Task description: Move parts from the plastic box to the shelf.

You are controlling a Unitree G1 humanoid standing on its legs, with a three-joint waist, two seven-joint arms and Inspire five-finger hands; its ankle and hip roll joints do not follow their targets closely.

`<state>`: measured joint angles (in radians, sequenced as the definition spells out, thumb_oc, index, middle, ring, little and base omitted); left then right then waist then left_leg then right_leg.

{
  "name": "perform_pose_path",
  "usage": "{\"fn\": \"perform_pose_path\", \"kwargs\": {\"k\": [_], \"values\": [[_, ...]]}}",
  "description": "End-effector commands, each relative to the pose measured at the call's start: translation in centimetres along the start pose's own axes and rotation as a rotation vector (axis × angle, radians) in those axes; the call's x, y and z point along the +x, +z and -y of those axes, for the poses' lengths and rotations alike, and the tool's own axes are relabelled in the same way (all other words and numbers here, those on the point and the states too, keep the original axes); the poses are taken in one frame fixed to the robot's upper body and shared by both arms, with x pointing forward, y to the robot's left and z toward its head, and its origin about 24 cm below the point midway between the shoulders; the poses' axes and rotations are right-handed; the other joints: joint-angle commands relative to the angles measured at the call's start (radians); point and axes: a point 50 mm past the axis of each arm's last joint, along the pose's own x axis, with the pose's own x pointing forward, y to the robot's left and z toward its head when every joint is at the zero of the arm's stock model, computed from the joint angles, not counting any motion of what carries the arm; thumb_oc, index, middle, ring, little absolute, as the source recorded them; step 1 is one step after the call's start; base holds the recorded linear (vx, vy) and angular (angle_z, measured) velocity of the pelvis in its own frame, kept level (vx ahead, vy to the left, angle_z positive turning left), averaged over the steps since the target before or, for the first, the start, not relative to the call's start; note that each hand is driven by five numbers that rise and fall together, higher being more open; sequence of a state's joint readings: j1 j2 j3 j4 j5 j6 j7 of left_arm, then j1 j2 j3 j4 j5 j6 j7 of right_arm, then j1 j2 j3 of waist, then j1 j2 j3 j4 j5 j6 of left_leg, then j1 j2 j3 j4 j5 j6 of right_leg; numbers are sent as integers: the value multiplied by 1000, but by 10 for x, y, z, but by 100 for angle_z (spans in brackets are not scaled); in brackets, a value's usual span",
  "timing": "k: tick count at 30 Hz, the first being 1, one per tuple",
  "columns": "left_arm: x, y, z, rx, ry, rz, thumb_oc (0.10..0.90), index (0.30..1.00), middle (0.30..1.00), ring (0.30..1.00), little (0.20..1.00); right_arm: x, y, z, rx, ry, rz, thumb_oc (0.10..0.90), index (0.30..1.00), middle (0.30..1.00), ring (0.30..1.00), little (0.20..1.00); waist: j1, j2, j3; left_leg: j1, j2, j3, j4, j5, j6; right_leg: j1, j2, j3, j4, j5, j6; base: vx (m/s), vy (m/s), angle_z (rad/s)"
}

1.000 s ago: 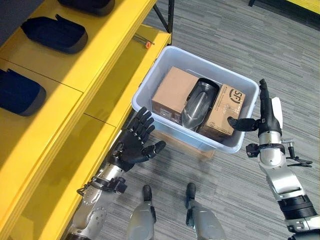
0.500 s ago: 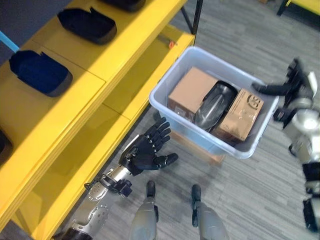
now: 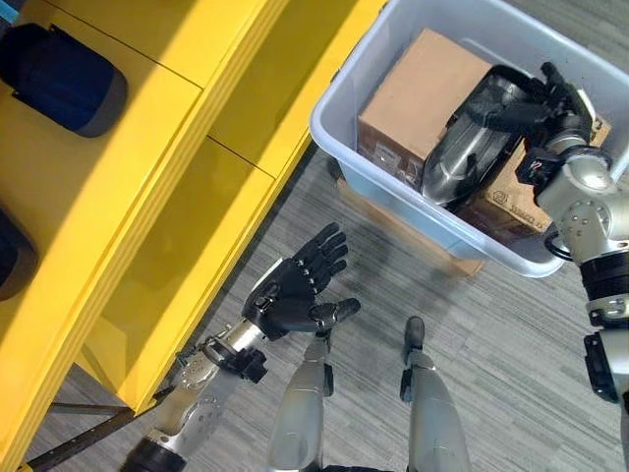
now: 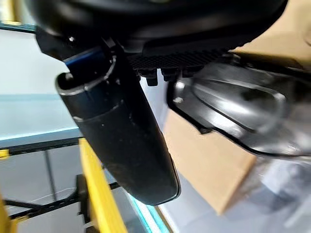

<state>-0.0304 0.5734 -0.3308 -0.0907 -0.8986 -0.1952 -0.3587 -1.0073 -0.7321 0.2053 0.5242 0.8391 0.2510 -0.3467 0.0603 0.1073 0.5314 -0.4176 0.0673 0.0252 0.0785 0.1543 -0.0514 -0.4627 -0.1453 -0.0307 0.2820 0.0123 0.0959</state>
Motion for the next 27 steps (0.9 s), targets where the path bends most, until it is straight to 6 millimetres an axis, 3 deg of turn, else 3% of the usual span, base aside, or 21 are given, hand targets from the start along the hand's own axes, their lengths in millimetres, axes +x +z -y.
{"fn": "perform_pose_path", "kwargs": {"k": [1,4,9,16,19,22,27], "values": [[8,37,33,20,-166,256,900,1000,1000,1000,1000,-10,95,-27,24,81,330,900,1000,1000,1000,1000,-1,19,-11,-62,12,17,223,-230,10,-88,-33,-36,153,-138,-53,-79,42,9],[7,42,36,8,-182,288,900,1000,1000,1000,1000,-11,87,-29,0,81,309,900,1000,1000,1000,1000,-7,38,-11,-162,-7,31,360,-285,28,-194,-35,-16,292,-180,-72,-71,21,1],[10,41,40,12,-182,290,900,1000,1000,1000,1000,-11,62,-32,23,71,258,900,1000,1000,1000,1000,-19,42,-11,-305,-11,24,605,-423,49,-310,-32,20,508,-279,-93,13,-35,-1],[16,50,39,41,-160,322,900,1000,1000,1000,1000,-9,51,-22,111,31,226,900,1000,1000,1000,1000,-34,34,-11,-500,-17,34,945,-590,96,-484,-37,47,773,-373,-114,-1,-4,-3],[18,52,37,50,-145,312,900,1000,1000,1000,1000,-5,49,-14,143,-3,191,900,1000,1000,1000,1000,-33,26,-11,-540,-16,25,1018,-626,106,-520,-41,53,828,-393,-113,21,-10,0],[20,52,36,48,-148,296,900,1000,1000,1000,1000,4,50,9,167,-85,167,900,1000,1000,1000,1000,-25,22,-11,-558,-16,14,1058,-645,110,-532,-44,52,853,-404,-110,42,-8,6],[20,54,34,59,-133,270,900,1000,1000,1000,1000,11,73,44,80,-211,216,900,1000,1000,1000,1000,-4,21,-11,-553,-27,8,1057,-649,122,-524,-48,43,846,-393,-102,53,-3,2]]}}
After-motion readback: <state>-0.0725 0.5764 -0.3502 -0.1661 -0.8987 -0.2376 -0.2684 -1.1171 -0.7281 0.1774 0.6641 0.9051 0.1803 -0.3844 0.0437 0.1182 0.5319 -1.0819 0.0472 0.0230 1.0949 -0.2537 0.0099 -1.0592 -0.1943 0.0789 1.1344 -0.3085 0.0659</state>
